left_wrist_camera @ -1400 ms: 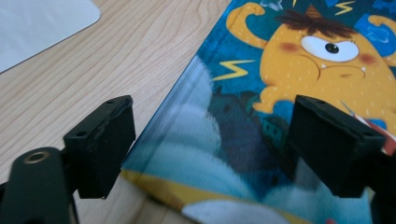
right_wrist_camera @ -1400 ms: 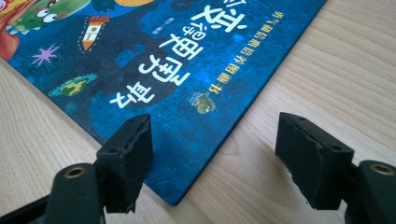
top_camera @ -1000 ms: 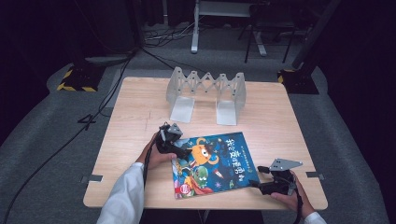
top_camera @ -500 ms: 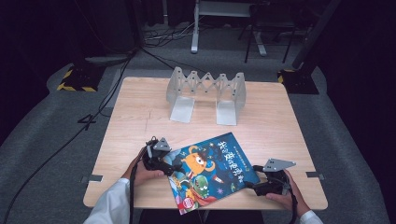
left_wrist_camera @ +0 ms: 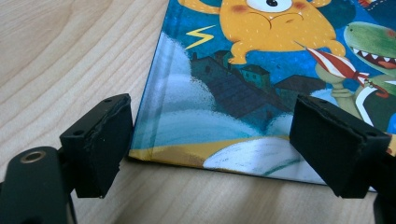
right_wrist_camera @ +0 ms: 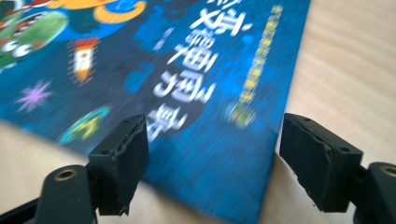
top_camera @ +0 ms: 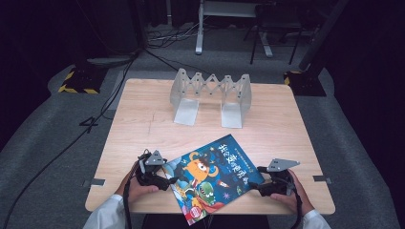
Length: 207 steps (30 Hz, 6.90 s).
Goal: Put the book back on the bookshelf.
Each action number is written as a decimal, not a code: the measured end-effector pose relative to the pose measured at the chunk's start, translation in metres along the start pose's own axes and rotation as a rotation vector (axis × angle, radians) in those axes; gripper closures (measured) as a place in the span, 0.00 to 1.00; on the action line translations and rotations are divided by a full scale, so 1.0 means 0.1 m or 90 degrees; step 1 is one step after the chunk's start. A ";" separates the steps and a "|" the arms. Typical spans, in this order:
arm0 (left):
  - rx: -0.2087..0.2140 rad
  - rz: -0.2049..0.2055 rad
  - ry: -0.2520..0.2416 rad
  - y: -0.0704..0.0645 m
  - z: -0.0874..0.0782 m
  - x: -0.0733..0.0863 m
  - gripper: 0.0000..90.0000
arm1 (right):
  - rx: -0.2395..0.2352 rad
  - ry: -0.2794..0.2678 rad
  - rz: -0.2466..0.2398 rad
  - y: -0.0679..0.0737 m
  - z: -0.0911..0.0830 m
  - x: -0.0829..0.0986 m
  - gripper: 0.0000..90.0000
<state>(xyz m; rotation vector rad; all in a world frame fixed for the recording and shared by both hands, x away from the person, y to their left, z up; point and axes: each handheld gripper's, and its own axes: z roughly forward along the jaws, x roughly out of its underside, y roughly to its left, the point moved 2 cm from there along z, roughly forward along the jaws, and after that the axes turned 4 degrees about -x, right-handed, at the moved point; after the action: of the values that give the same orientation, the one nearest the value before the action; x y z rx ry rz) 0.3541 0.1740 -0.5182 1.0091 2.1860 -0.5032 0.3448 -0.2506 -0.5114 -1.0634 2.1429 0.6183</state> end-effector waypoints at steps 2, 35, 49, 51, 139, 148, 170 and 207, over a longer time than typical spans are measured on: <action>-0.006 -0.007 0.000 -0.02 -0.02 0.02 0.16 | -0.005 -0.004 0.004 0.03 -0.04 0.06 0.25; 0.009 0.006 0.004 -0.32 -0.25 0.28 0.17 | 0.063 0.032 -0.012 0.08 0.42 -0.36 0.30; 0.019 0.014 0.004 -0.51 -0.14 0.19 0.16 | 0.093 0.044 0.018 -0.03 0.47 -0.42 0.22; 0.023 0.020 0.003 -0.55 -0.10 0.15 0.16 | 0.108 0.031 0.031 -0.14 0.48 -0.44 0.24; -0.014 0.078 0.018 -0.66 0.03 0.04 0.18 | -0.119 0.113 0.022 0.46 -0.21 0.10 0.76; -0.024 0.069 0.017 -0.60 0.01 0.06 0.18 | -0.179 0.022 0.052 0.43 -0.20 -0.04 0.52; -0.024 0.065 0.017 -0.60 0.02 0.06 0.17 | -0.230 -0.013 0.061 0.03 0.00 -0.45 0.40; -0.024 0.064 0.020 -0.60 0.02 0.05 0.17 | -0.211 -0.120 0.053 -0.28 0.28 -0.95 0.59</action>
<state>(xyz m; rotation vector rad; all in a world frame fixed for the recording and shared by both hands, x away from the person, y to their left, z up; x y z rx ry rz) 0.3059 0.1381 -0.5195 1.1068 2.1509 -0.4013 0.4204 -0.1993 -0.4641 -1.0404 1.9699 1.0978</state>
